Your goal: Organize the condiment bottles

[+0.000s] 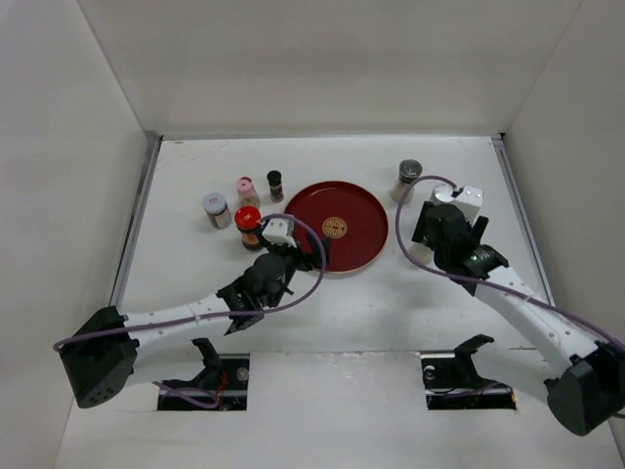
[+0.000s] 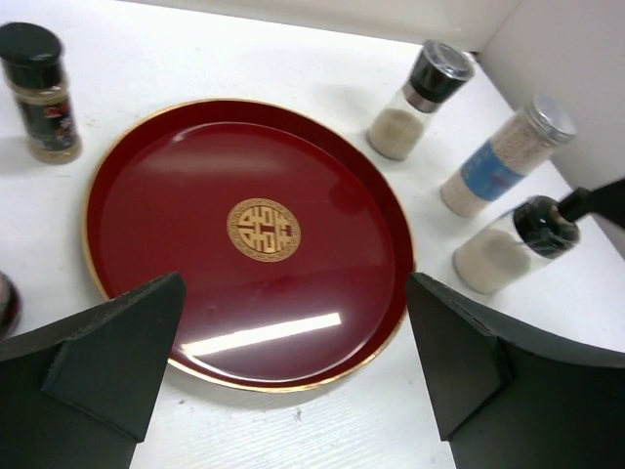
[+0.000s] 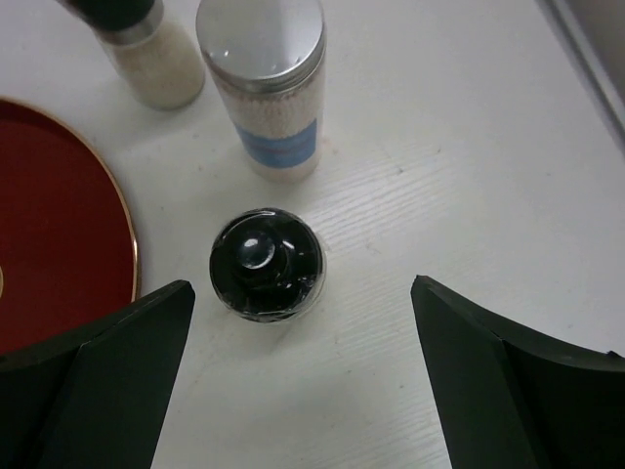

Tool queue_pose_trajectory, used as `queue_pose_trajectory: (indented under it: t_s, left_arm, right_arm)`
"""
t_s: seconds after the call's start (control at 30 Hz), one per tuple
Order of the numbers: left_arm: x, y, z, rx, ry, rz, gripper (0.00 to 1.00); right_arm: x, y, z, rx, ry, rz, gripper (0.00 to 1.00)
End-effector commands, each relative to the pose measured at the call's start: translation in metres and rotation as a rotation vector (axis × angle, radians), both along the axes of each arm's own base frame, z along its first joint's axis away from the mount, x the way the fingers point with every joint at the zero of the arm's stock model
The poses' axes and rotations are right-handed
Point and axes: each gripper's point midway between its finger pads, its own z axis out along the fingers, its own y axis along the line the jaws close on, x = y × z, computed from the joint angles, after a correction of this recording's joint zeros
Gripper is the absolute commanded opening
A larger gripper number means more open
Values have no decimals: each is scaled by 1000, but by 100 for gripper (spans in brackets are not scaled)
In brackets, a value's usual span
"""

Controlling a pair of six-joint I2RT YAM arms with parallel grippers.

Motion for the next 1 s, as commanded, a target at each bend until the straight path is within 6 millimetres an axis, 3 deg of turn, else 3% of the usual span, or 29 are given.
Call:
queue_pose_trajectory:
  t_s: [0.0, 0.1, 0.17, 0.37, 0.47, 0.53, 0.63, 0.7, 0.83, 0.97]
  left_arm:
    - [-10, -21, 17, -81, -57, -103, 99]
    - [-14, -27, 12, -77, -52, -137, 68]
    - [-17, -30, 12, -84, -56, -163, 60]
    - [-18, -31, 10, -96, -63, -183, 65]
    - [-16, -28, 9, -99, -65, -174, 66]
    - [-16, -26, 9, -101, -66, -170, 67]
    - [-16, -22, 12, -112, -76, -160, 68]
    - [-17, -19, 15, -129, -88, -158, 68]
    - [-21, -11, 26, -177, -130, -155, 69]
    - [-24, -2, 34, -215, -168, -147, 69]
  right_arm:
    - [21, 18, 5, 66, -21, 54, 100]
    - [33, 21, -10, 82, -1, 60, 100]
    - [39, 21, -19, 83, 12, 54, 100]
    - [48, 21, -39, 93, 52, 51, 89]
    - [51, 20, -44, 100, 60, 44, 76]
    - [52, 18, -41, 99, 46, 34, 58]
    - [52, 16, -23, 104, 0, 25, 42]
    - [51, 16, 7, 104, -76, 19, 42]
    - [52, 49, 63, 113, -186, 110, 44]
    - [81, 101, 83, 146, -214, 236, 44]
